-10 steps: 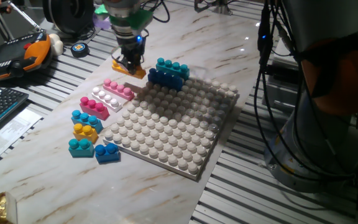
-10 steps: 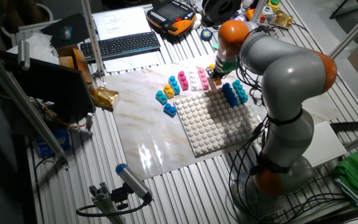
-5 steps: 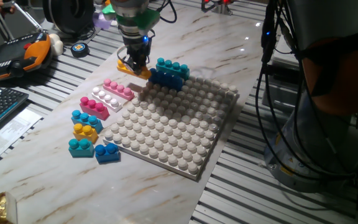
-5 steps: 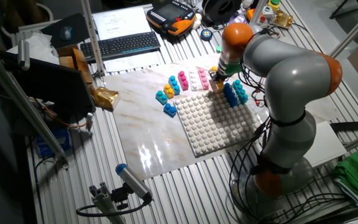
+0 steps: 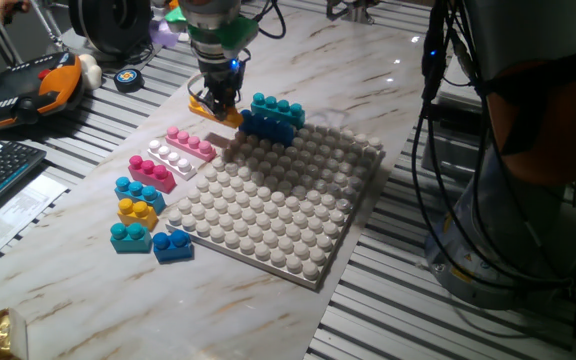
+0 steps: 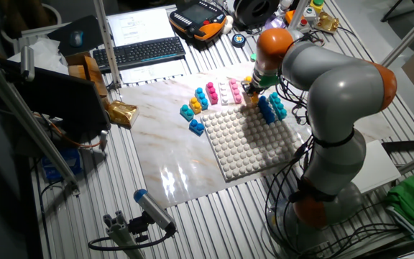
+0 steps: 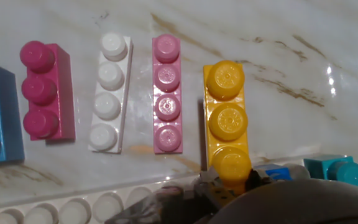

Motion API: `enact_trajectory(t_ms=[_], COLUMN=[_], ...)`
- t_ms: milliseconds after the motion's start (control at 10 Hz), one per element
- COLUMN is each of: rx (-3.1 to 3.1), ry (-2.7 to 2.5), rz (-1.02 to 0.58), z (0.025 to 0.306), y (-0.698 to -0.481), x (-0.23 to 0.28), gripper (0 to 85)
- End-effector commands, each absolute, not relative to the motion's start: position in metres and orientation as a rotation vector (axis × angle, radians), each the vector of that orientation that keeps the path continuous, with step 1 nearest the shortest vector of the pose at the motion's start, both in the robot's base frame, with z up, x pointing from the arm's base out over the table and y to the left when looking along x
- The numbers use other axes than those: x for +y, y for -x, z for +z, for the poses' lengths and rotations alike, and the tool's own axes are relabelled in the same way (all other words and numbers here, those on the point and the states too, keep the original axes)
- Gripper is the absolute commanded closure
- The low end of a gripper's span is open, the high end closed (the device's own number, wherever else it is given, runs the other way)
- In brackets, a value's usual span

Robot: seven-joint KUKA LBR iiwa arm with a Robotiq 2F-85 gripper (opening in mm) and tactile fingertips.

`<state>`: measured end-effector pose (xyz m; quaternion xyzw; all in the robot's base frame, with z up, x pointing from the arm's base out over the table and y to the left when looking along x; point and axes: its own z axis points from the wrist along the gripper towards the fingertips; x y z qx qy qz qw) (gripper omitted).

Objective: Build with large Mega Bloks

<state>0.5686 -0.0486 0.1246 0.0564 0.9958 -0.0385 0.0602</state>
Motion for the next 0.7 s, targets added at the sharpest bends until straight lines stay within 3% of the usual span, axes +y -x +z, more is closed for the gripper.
enact_trajectory(t_ms=[0,200,600], rx=[3.014,3.007,3.040], ry=[-0.177,-0.184,-0.201], rz=[-0.116,-0.098,-0.074], z=[0.120,0.113,0.128], y=[-0.564,-0.554,-0.543], x=[-0.061,-0.067,-0.035], gripper=[84.3,84.3,84.3])
